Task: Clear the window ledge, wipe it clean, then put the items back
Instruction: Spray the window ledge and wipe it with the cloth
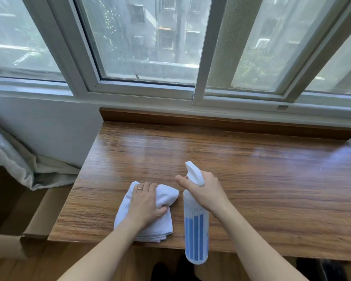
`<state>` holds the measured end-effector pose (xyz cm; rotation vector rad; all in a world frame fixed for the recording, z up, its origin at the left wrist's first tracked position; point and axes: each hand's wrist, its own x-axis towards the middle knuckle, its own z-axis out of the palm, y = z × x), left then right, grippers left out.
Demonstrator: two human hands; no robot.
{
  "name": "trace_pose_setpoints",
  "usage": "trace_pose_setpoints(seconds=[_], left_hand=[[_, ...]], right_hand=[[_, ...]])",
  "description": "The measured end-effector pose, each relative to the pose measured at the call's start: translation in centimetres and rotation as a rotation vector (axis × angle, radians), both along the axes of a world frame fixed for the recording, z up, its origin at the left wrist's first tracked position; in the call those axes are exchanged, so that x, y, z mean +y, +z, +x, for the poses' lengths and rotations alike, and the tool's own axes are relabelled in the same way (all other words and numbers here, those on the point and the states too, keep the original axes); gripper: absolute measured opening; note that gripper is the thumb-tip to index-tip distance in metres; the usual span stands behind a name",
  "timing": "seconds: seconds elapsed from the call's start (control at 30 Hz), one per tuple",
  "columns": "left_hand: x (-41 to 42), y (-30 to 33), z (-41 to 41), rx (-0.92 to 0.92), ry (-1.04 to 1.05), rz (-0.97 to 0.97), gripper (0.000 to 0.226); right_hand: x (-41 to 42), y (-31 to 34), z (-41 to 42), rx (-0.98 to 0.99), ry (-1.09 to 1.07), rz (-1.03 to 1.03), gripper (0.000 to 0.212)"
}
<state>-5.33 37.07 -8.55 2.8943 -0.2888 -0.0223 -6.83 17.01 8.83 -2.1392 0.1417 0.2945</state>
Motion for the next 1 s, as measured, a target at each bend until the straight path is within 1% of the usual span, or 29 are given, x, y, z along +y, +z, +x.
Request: trace_pose_setpoints(seconds=[0.2, 0.3, 0.43, 0.5, 0.67, 0.8, 1.0], left_hand=[[0.1, 0.2, 0.2, -0.067, 0.014, -0.038, 0.066], [0.0, 0.2, 0.7, -0.115, 0.017, -0.035, 0.063], [-0.3, 0.4, 2.4, -0.134, 0.057, -0.021, 0.060], [-0.3, 0.6, 3.8, -0.121, 0.066, -0.003, 0.057], [-0.5, 0.9, 7.5, -0.034, 0.043, 0.084, 0.061], [-0.8, 1.2, 8.6, 0.048, 0.008, 0.141, 0.064], [-0.5, 1.2, 6.1, -0.009, -0.017, 0.091, 0.068]], right_hand=[[0.8, -0.4, -0.9, -0.012, -0.042, 0.012, 0.054], [0.8, -0.7, -1.0, 0.004, -0.047, -0.004, 0.053], [0.4, -0.9, -0.9, 0.015, -0.062, -0.006, 0.050], [0.1, -0.8, -0.9, 0.017, -0.061, -0.012, 0.046], [-1.0, -0.6, -1.2, 0.032, -0.078, -0.028, 0.049], [-2.0, -0.7, -1.4, 0.044, -0.073, -0.039, 0.049], [-2.0, -0.5, -1.6, 0.022, -0.038, -0.061, 0.047]])
